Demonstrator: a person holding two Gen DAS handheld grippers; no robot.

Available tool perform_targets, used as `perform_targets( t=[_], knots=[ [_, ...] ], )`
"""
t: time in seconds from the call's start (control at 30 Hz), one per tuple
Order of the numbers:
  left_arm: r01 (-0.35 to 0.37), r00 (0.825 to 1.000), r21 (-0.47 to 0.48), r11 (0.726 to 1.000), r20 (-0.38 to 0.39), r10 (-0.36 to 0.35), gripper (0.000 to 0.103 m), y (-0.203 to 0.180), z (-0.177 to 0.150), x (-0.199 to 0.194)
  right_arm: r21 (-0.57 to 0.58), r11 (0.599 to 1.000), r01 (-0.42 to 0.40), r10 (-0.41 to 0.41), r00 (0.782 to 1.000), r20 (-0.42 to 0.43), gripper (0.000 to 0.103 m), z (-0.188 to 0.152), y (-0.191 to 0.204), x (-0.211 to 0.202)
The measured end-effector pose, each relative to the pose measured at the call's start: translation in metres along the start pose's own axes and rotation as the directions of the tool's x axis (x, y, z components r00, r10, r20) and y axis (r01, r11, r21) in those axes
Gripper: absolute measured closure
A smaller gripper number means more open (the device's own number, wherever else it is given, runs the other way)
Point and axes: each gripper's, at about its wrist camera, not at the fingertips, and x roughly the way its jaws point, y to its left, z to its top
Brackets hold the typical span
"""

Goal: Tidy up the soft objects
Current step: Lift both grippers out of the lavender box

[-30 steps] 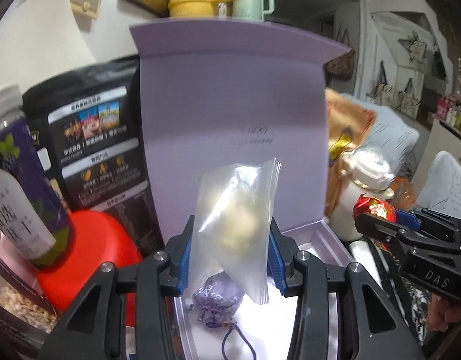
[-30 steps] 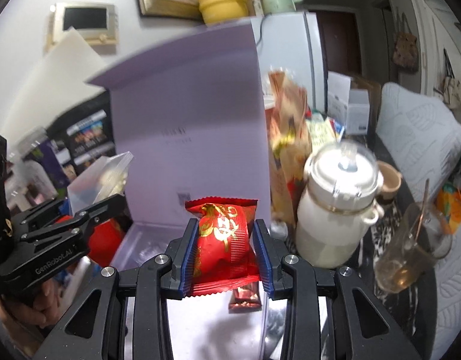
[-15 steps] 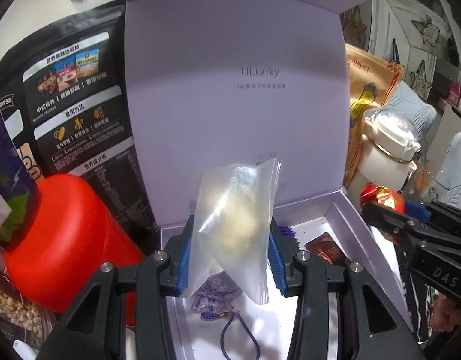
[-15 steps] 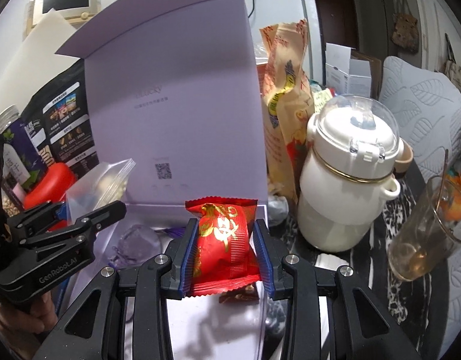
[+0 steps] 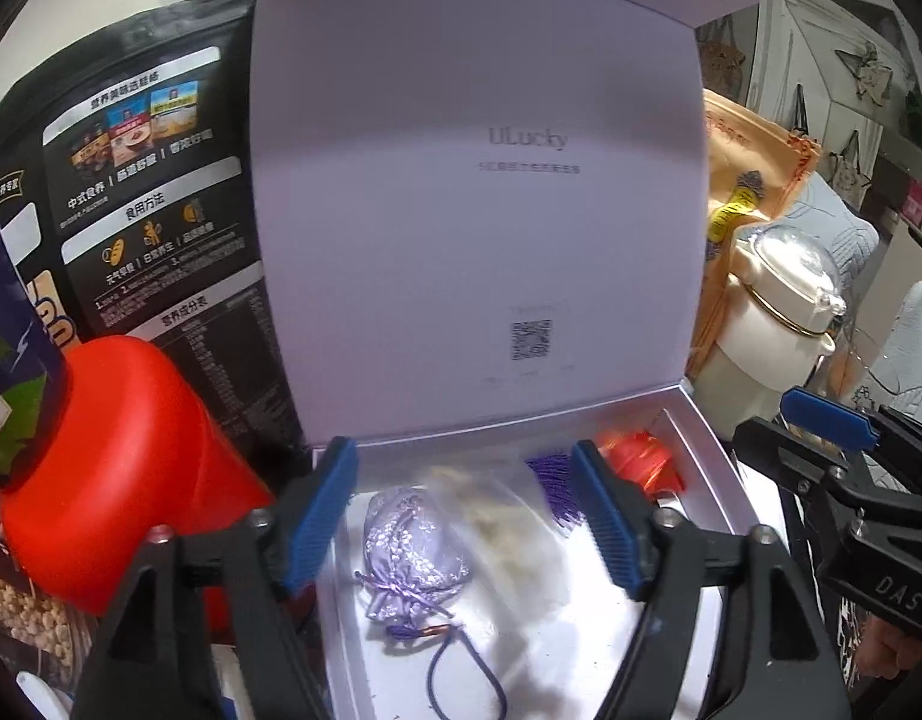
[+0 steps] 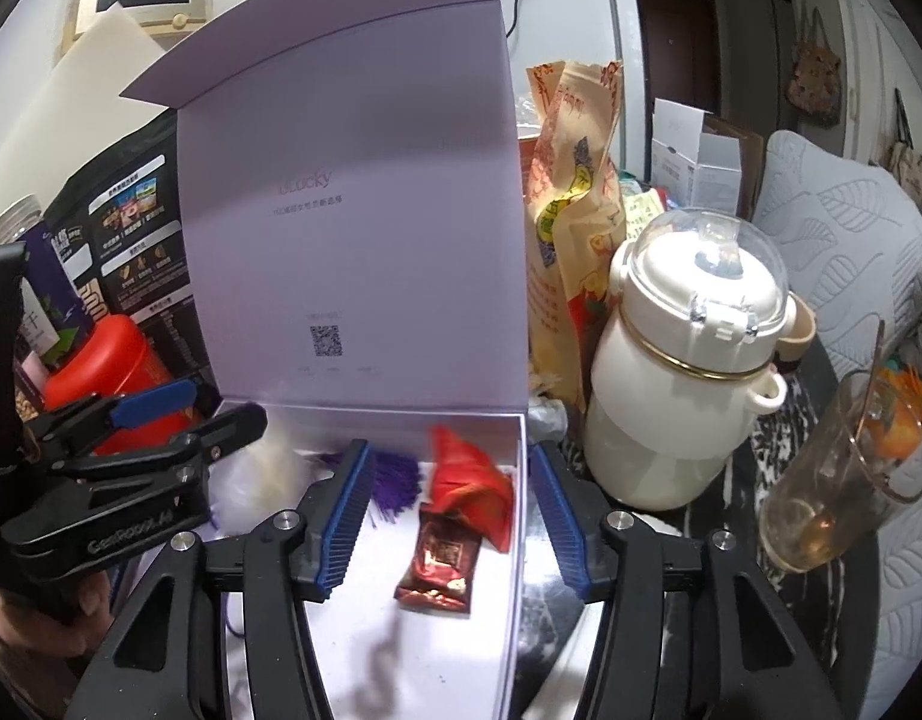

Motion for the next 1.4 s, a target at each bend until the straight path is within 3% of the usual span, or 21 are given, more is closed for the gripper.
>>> perform_targets(
  t=[0.37, 0.73, 1.23, 1.33, 1.4],
  knots=[
    [-0.045, 0.999, 0.04, 0.998, 0.014, 0.044, 0.024, -0.015, 0.003, -0.011, 0.002, 1.0, 0.023, -0.023, 1.0, 0.02, 0.049, 0.005, -0.007, -0.015],
    [-0.022, 0.994, 0.023, 0.999, 0.109, 0.019, 0.024, -0.016, 0.01, -0.069, 0.009, 1.0, -0.01, 0.009, 0.998, 0.064, 0.049, 0.007, 0.002, -0.051],
    [-0.009, 0.971, 0.034, 0.999, 0.239, 0.0, 0.024, -0.024, 0.008, -0.16, -0.026, 0.999, 0.023, -0.017, 0.98, 0.196, 0.044, 0.008, 0.025, -0.146],
    [-0.014, 0.963, 0.04, 0.999, 0.27, 0.002, 0.014, -0.026, 0.005, -0.181, -0.03, 0.999, 0.033, -0.025, 0.973, 0.23, 0.035, 0.005, 0.031, -0.172],
    [-0.023, 0.954, 0.043, 0.999, 0.301, 0.01, 0.001, -0.028, 0.0, -0.197, -0.034, 0.999, 0.04, -0.031, 0.968, 0.25, 0.031, 0.002, 0.033, -0.186]
  ],
)
